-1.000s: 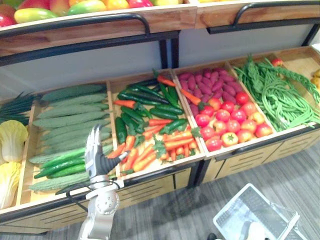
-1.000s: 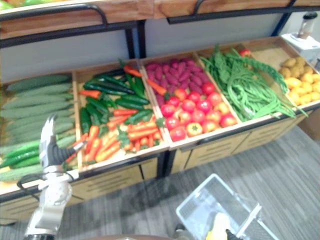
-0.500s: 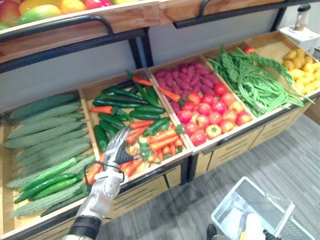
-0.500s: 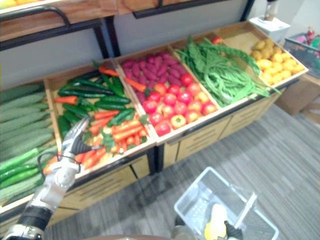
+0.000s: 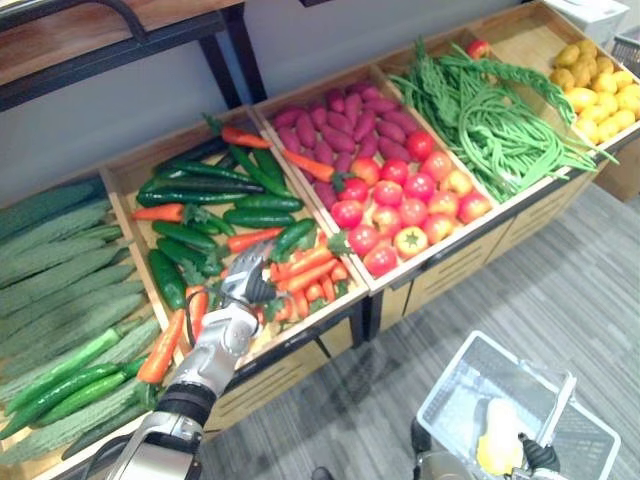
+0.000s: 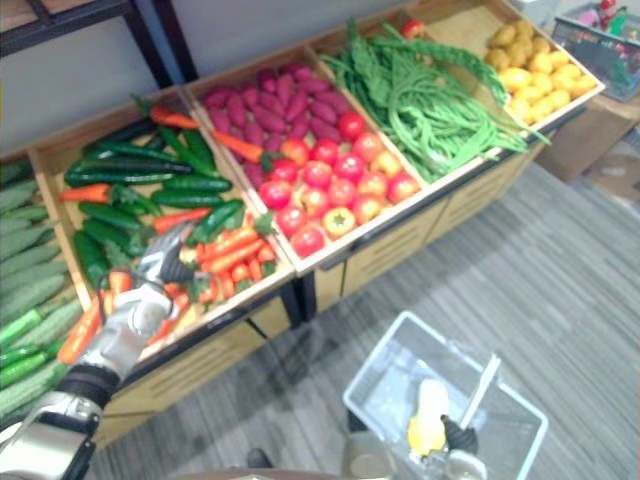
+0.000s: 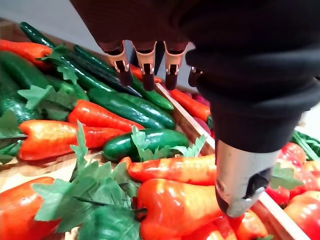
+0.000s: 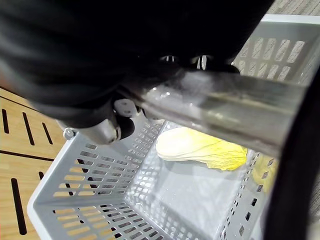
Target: Pick vegetable in the basket
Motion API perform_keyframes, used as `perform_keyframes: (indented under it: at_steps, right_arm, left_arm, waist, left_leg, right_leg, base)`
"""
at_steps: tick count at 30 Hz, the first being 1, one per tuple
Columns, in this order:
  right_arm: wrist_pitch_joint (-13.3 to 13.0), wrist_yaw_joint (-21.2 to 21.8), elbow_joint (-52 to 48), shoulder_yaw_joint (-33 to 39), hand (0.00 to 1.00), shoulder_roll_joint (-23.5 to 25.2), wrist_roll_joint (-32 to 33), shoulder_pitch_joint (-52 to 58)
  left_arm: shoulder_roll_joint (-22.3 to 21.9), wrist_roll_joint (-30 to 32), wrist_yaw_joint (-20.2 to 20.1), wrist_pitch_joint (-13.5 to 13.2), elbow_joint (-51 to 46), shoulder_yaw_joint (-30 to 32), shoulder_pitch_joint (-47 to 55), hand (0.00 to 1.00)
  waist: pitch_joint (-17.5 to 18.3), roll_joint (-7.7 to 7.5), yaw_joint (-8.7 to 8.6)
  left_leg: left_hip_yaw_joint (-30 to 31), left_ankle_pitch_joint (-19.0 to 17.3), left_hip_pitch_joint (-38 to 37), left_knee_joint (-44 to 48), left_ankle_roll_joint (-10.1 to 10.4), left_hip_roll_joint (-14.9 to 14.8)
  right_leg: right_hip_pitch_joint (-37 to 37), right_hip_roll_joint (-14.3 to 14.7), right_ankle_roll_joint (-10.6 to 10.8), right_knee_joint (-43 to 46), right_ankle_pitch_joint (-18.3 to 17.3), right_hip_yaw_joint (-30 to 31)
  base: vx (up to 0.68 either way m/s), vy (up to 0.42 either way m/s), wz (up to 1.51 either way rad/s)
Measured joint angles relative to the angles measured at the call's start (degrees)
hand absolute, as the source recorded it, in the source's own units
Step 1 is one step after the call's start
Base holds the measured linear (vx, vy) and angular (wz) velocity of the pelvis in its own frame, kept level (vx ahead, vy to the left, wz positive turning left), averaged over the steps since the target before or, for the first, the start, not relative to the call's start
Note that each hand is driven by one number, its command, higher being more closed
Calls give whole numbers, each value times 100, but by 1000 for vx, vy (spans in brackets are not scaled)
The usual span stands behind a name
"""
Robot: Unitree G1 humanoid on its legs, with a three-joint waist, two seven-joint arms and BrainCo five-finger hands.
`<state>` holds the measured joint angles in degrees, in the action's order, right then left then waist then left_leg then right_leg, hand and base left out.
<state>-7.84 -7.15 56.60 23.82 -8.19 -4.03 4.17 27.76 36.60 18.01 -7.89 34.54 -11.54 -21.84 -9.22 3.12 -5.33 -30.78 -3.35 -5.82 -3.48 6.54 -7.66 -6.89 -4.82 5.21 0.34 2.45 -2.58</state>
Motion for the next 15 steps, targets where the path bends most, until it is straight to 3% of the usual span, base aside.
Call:
perform_keyframes:
  at_steps: [15]
  right_arm:
    - [-35,-107,-295,-350,100,-9,5,-211]
  left_arm:
    - [-3,15,30,232,493,-151,-561,0]
  waist:
    - [-341,79,-75]
  left_leg:
    - [-159,-38,298,163,52,-97]
  right_leg:
    - [-517,68,-30,282,-5,255]
  base:
    - [-41,-46,-8]
